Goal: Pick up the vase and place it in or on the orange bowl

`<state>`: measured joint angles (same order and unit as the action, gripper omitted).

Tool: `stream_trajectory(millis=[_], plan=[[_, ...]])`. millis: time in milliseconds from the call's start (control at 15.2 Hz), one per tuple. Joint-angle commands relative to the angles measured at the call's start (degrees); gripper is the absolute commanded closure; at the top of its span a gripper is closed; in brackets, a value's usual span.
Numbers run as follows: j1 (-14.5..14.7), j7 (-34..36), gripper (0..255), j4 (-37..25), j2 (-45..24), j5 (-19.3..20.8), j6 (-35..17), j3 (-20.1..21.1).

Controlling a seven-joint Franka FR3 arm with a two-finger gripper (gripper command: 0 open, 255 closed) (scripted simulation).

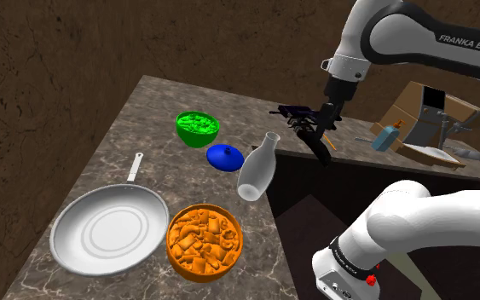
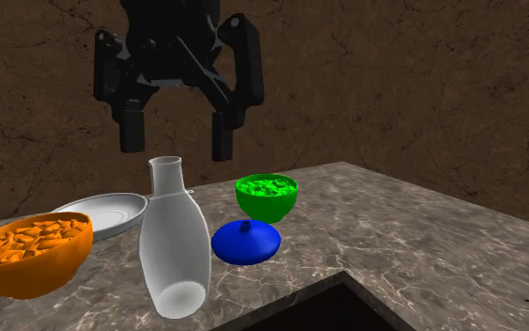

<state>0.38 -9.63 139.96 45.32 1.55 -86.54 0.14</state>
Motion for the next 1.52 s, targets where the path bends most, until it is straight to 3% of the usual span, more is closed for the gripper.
stream_trajectory(millis=[0, 726, 1452], plan=[[0.00, 0.00, 0, 0.00, 0.00, 0.00, 0.00, 0.00], [2.05, 1.29, 0, -0.39, -18.88, -3.46, -22.19, 1.69], [3.83, 1.61, 0, -10.49, -41.43, -5.84, -38.50, 3.41]])
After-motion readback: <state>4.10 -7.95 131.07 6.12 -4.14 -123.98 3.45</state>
